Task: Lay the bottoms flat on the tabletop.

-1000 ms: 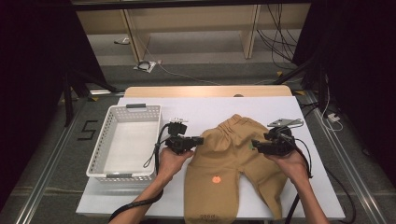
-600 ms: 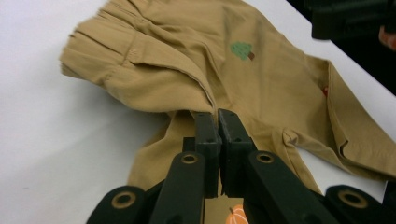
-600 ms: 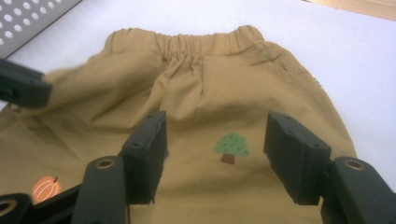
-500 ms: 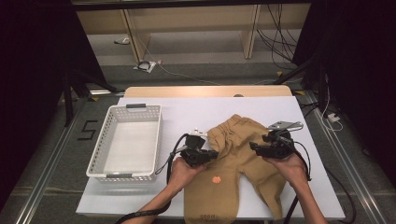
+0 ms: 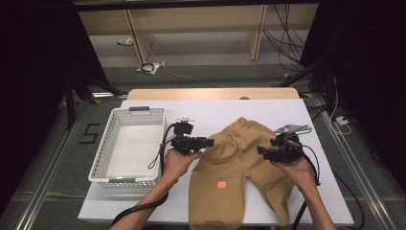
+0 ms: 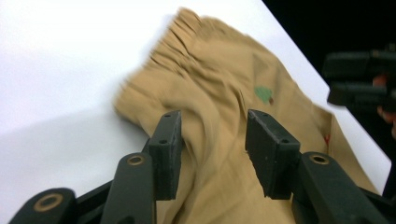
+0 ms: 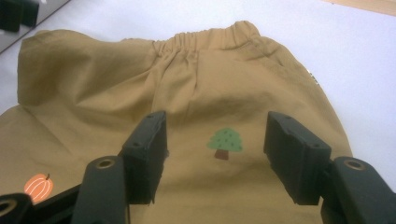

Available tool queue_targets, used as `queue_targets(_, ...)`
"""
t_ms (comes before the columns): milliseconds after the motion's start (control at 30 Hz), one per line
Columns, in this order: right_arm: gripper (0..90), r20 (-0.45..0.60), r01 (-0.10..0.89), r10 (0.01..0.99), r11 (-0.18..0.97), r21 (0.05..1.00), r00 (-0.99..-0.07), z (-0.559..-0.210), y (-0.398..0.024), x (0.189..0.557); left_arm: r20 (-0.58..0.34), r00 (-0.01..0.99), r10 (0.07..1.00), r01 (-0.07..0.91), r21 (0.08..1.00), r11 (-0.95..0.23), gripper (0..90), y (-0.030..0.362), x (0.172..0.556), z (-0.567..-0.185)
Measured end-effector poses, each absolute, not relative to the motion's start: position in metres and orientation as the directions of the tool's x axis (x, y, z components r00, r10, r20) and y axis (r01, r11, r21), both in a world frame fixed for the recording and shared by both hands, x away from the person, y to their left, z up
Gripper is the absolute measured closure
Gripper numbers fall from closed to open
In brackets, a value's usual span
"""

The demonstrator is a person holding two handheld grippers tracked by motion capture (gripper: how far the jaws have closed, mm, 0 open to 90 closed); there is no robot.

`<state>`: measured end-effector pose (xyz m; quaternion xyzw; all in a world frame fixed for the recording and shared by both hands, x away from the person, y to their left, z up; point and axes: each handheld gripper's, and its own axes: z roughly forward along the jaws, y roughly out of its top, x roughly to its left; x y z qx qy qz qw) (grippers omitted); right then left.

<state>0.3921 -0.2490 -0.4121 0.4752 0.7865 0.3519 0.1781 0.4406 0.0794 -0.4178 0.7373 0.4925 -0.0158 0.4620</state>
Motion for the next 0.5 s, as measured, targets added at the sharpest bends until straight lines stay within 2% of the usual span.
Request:
queue_targets(133, 40.4, 0.051, 0.622, 0.873, 0.303, 0.722, -0.485, -0.412, -0.249, 0.392, -0.452, 0.476, 0.754, 0.744, 0.665, -0.071, 54.7, 0.082, 0.450, -0.416)
queue_targets(333, 40.4, 0.043, 0.621, 0.873, 0.309, 0.720, -0.485, -0.412, -0.248, 0.392, -0.491, 0.422, 0.762, 0.791, 0.610, -0.044, 55.0, 0.074, 0.462, -0.429)
queue_targets(500, 40.4, 0.044, 0.619, 0.872, 0.309, 0.722, -0.487, -0.412, -0.250, 0.392, -0.457, 0.425, 0.781, 0.813, 0.572, -0.107, 55.9, 0.061, 0.465, -0.439)
